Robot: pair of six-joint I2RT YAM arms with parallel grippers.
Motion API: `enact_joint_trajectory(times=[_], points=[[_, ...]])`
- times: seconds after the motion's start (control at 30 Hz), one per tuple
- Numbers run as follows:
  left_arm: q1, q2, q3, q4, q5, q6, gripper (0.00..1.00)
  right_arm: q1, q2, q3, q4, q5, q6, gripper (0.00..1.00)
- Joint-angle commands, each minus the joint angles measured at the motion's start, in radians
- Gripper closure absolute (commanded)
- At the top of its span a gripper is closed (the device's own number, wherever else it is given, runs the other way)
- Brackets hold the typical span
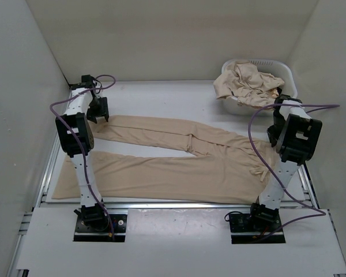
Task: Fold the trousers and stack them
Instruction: Fold the trousers
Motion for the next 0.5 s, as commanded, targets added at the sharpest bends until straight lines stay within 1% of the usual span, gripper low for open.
enact_joint_trajectory(times=[0.0, 0.03, 0.07, 0.2, 0.3, 0.47], points=[[0.0, -0.005, 0.026, 0.021, -0.09, 0.001, 0.33, -0.005, -0.045, -0.028, -0.022, 0.055, -0.006, 1.0], [0.0, -0.005, 0.026, 0.021, -0.104, 0.001, 0.33, 0.004, -0.055, -0.028, -0.022, 0.055, -0.006, 1.0], [0.0, -0.005, 0.015, 0.021, -0.104, 0.001, 0.29, 0.004, -0.078, -0.028, -0.022, 0.066, -0.019, 1.0], [0.0, -0.099, -0.061, 0.021, -0.06, 0.001, 0.21, 0.026, -0.149, -0.028, -0.002, 0.112, -0.076, 1.0], [0.0, -0.122, -0.094, 0.03, -0.06, 0.001, 0.21, 0.056, -0.19, -0.028, 0.007, 0.161, -0.089, 1.0], [0.01, -0.056, -0.083, 0.03, -0.062, 0.001, 0.21, 0.087, -0.211, -0.028, 0.007, 0.187, -0.124, 1.0]])
